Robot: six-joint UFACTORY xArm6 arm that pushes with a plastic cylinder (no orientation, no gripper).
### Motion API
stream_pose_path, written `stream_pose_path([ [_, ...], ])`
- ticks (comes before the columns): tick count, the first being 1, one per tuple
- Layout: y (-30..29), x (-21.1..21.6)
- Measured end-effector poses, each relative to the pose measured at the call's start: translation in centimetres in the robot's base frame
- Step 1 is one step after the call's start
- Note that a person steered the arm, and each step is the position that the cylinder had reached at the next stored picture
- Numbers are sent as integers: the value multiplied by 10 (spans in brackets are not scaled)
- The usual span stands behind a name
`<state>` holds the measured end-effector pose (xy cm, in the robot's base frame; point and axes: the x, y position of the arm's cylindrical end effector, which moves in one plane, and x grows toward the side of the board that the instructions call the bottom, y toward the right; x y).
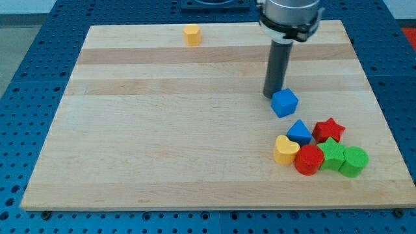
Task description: Push the yellow hexagon to the center
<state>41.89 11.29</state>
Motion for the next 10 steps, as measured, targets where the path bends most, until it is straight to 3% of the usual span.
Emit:
stream_pose_path([
  [2, 20, 33],
  [3, 20, 26],
  [7, 7, -131],
  [10, -80, -212],
])
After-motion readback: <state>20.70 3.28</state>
